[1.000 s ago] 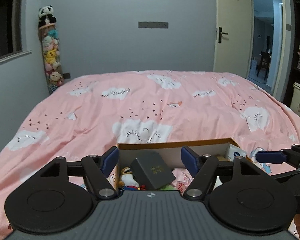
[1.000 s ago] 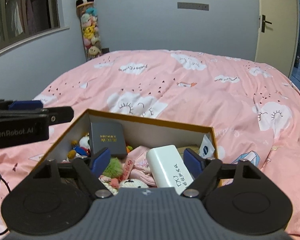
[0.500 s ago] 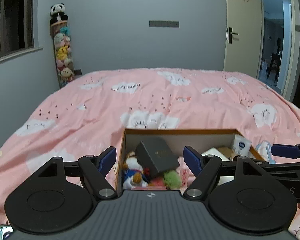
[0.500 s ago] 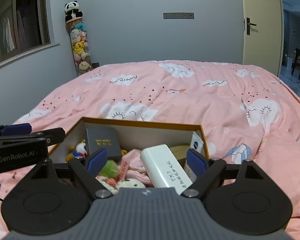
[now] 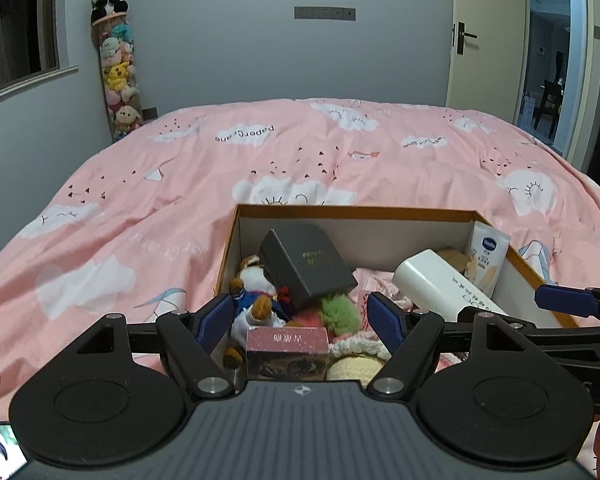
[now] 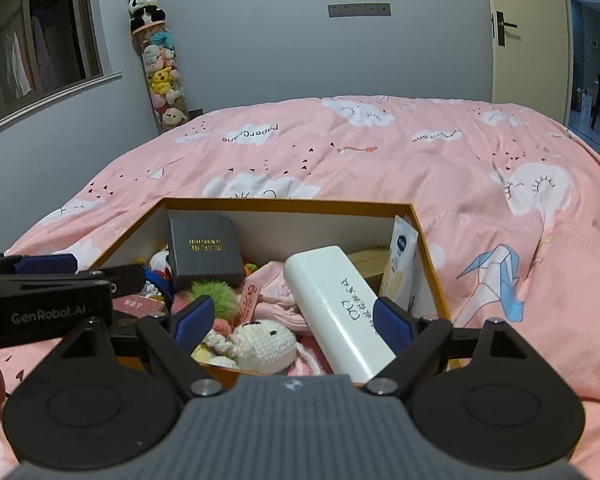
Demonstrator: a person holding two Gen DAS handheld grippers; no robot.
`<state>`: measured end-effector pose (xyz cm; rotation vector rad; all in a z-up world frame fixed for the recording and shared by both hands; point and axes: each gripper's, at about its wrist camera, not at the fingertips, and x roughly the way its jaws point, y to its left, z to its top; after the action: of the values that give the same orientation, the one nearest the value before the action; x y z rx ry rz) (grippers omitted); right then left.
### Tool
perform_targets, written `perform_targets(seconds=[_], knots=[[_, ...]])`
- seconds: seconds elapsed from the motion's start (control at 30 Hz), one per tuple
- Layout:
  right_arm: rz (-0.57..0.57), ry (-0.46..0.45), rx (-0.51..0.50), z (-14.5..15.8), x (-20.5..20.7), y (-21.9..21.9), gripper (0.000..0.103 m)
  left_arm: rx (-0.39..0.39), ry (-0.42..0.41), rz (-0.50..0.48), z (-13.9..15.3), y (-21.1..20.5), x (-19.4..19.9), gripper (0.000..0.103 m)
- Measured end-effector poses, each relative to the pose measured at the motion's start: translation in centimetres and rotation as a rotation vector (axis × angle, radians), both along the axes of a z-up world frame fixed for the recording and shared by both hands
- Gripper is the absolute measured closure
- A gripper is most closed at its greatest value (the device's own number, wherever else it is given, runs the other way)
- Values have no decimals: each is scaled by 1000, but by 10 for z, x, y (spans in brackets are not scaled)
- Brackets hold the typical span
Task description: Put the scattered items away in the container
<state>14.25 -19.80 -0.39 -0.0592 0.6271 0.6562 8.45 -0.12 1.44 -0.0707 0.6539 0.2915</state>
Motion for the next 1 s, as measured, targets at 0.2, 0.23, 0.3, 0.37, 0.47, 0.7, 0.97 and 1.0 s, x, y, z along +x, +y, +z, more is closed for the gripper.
perform_targets(seconds=[0.2,0.23,0.3,0.37,0.47,0.7,0.97,1.0], knots=[[7,-4,-28,-13,-3,3,15,3,36,5,-13,0,4,16],[6,-5,-33,-15,-3,4,15,2,43,5,-16,0,5,16],[-3,-3,-32,-18,-3,2,15,3,56,3,-21,-1,6,16],[-10,7,-20,-19,-1,0,15,15,60,0,-24,-3,7,16],[-18,25,-7,-23,0,-2,15,-8,64,-1,-29,-3,7,16],[-22,-13,-15,-29,-8,-1,15,5,49,30,-39,-5,5,15],[-31,-33,-17,-33,-9,-1,15,13,35,38,-42,-5,4,15],[-32,-35,-17,-33,-9,-1,15,14,36,38,-42,-5,4,15]])
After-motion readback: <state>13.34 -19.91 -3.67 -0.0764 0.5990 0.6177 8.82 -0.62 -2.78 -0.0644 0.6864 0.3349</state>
